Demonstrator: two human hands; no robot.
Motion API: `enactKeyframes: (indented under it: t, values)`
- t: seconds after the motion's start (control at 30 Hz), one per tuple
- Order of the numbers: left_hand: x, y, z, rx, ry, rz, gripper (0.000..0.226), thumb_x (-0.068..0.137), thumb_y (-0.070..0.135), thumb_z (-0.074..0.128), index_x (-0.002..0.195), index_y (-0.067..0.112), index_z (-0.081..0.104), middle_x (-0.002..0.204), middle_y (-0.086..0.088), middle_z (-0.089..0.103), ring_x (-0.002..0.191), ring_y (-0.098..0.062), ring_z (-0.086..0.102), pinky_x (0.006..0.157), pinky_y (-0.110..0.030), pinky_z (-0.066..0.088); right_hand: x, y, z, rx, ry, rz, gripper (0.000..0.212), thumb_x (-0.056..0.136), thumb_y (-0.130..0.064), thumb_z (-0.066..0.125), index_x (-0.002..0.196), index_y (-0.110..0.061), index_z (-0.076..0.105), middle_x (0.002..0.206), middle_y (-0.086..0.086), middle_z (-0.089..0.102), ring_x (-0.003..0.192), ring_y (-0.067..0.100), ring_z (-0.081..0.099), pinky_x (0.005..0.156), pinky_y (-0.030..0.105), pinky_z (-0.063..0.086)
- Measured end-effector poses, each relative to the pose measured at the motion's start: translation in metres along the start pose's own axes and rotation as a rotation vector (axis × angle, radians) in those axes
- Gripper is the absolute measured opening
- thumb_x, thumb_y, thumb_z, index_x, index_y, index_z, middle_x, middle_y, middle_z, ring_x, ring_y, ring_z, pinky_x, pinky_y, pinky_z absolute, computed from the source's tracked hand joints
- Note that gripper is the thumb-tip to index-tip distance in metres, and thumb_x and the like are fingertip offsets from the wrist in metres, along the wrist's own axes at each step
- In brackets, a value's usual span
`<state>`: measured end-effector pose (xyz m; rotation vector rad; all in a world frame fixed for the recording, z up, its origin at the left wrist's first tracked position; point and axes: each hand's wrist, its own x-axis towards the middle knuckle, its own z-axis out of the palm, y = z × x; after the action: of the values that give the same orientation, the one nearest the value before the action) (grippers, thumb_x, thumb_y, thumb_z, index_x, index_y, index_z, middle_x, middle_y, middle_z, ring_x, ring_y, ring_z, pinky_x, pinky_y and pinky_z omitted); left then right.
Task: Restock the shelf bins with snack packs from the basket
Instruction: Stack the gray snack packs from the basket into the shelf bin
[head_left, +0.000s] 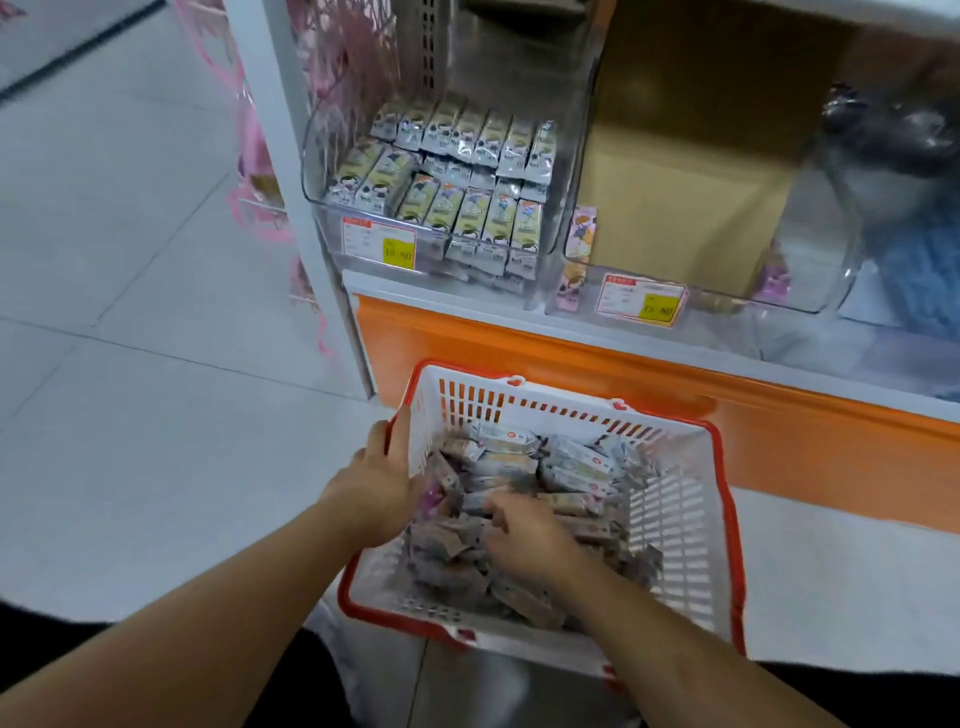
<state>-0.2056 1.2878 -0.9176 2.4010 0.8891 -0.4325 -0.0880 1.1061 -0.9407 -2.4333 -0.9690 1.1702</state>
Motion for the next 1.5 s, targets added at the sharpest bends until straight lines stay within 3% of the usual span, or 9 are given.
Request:
enactKeyframes:
  t: [0.23, 0.5, 0.67, 0.77, 0.87, 1.0, 1.23, 1.4, 1.5]
  values:
    - [0.018, -0.012, 0.029, -0.14, 0.056, -0.013, 0.088, 0.101, 0.059, 0.047, 0.159, 0.037, -0.016, 0.164, 0.003, 0.008, 0.14, -0.042, 0.04, 0.111, -0.058, 0.042, 0.048, 0.01, 0.05, 0.066, -0.039, 0.075, 0.033, 0.103, -0.028, 0.06, 0.135, -0.026, 0.064, 0.128, 0.002, 0.068, 0.108, 0.026, 0.063, 0.087, 0.044, 0.058]
    - [0.017, -0.01, 0.028, -0.134, 0.05, -0.015, 0.087, 0.101, 0.058, 0.046, 0.158, 0.038, -0.017, 0.163, 0.001, 0.011, 0.139, -0.043, 0.039, 0.111, -0.057, 0.041, 0.058, 0.012, 0.055, 0.071, 0.103, 0.137, 0.014, 0.099, -0.021, 0.066, 0.108, -0.029, 0.074, 0.107, 0.001, 0.074, 0.086, 0.02, 0.065, 0.076, 0.042, 0.062]
    - [0.018, -0.007, 0.018, -0.079, -0.039, -0.075, 0.089, 0.1, 0.062, 0.044, 0.158, 0.037, -0.019, 0.166, -0.002, 0.006, 0.144, -0.045, 0.03, 0.115, -0.06, 0.034, 0.035, -0.001, 0.003, 0.115, 0.122, 0.076, 0.022, 0.097, -0.034, 0.068, 0.115, -0.025, 0.062, 0.11, 0.002, 0.067, 0.096, 0.021, 0.066, 0.082, 0.045, 0.061]
    - [0.015, 0.007, -0.005, 0.069, 0.028, -0.106, 0.081, 0.1, 0.062, 0.042, 0.161, 0.024, 0.005, 0.166, -0.011, 0.01, 0.147, -0.043, 0.029, 0.117, -0.057, 0.032, 0.013, -0.017, -0.051, 0.11, 0.15, -0.025, 0.028, 0.093, -0.037, 0.073, 0.118, -0.029, 0.063, 0.113, -0.007, 0.067, 0.091, 0.014, 0.068, 0.075, 0.035, 0.059]
    - [0.017, 0.036, -0.057, 0.066, 0.102, -0.024, 0.047, 0.104, 0.05, 0.044, 0.132, 0.014, 0.056, 0.138, -0.018, 0.048, 0.128, -0.037, 0.052, 0.105, -0.044, 0.046, -0.019, -0.041, -0.113, 0.109, 0.108, -0.143, 0.028, 0.095, -0.035, 0.076, 0.121, -0.033, 0.064, 0.105, -0.01, 0.066, 0.085, 0.017, 0.07, 0.073, 0.037, 0.059]
    - [0.001, 0.079, -0.137, -0.335, -0.086, 0.063, 0.031, 0.105, 0.035, 0.053, 0.089, 0.015, 0.068, 0.082, -0.003, 0.064, 0.074, -0.017, 0.061, 0.066, -0.028, 0.046, -0.072, -0.075, -0.184, 0.101, 0.196, -0.351, 0.036, 0.091, -0.022, 0.083, 0.122, -0.033, 0.07, 0.107, -0.011, 0.068, 0.097, 0.011, 0.066, 0.087, 0.032, 0.056]
    - [-0.07, 0.111, -0.194, -0.966, -0.691, 0.223, 0.04, 0.101, 0.024, 0.064, 0.129, -0.004, 0.066, 0.118, -0.029, 0.071, 0.101, -0.038, 0.073, 0.092, -0.045, 0.058, -0.139, -0.088, -0.226, 0.269, 0.398, -0.591, 0.048, 0.09, 0.005, 0.076, 0.12, -0.033, 0.073, 0.114, -0.016, 0.073, 0.118, 0.001, 0.064, 0.104, 0.018, 0.048]
    - [-0.067, 0.115, -0.199, -0.893, -0.468, 0.29, 0.028, 0.089, 0.023, 0.079, 0.111, 0.006, 0.075, 0.107, -0.017, 0.07, 0.093, -0.033, 0.066, 0.084, -0.043, 0.062, -0.134, -0.089, -0.222, 0.056, 0.653, -0.627, 0.056, 0.087, 0.003, 0.072, 0.131, -0.03, 0.066, 0.132, -0.019, 0.059, 0.132, -0.001, 0.05, 0.11, 0.011, 0.033]
    - [-0.061, 0.118, -0.195, -0.867, -0.302, 0.264, 0.041, 0.078, 0.038, 0.085, 0.103, 0.007, 0.075, 0.095, -0.011, 0.061, 0.087, -0.025, 0.053, 0.088, -0.048, 0.062, -0.134, -0.094, -0.215, 0.017, 0.636, -0.578, 0.058, 0.092, -0.027, 0.075, 0.145, -0.036, 0.052, 0.145, -0.026, 0.041, 0.142, -0.005, 0.034, 0.112, 0.01, 0.023]
